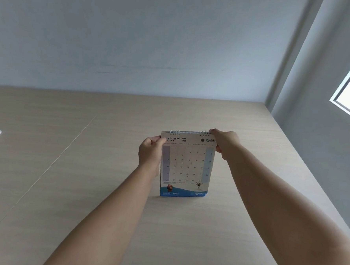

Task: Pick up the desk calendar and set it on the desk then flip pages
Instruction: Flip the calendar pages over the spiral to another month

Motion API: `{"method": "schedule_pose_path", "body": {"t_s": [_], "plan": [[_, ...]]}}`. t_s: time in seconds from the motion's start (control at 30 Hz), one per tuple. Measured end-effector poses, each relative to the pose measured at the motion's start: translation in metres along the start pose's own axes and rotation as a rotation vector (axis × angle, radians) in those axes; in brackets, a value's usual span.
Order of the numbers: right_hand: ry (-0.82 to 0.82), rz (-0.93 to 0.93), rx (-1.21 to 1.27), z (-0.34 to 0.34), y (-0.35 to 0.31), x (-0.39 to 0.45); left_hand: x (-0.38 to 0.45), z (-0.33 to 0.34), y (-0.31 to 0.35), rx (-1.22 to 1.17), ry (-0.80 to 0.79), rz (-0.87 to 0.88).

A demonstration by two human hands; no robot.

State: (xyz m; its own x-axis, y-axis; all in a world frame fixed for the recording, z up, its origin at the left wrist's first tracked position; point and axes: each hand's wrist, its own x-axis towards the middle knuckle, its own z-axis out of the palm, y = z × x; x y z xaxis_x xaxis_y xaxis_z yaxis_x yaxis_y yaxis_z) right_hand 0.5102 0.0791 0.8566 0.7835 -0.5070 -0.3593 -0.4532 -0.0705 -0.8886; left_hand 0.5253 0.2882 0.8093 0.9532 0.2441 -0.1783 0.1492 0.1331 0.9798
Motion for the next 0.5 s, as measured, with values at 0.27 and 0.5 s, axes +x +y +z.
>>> {"method": "schedule_pose_path", "body": {"t_s": [0.27,0.5], "plan": [[-0.057,-0.017,0.085,0.000,0.004,-0.007,-0.005,-0.004,0.001,-0.136,0.033,0.004],[-0.047,-0.074,0.058,-0.002,0.012,-0.012,-0.018,-0.009,-0.005,-0.065,0.066,0.024]]}}
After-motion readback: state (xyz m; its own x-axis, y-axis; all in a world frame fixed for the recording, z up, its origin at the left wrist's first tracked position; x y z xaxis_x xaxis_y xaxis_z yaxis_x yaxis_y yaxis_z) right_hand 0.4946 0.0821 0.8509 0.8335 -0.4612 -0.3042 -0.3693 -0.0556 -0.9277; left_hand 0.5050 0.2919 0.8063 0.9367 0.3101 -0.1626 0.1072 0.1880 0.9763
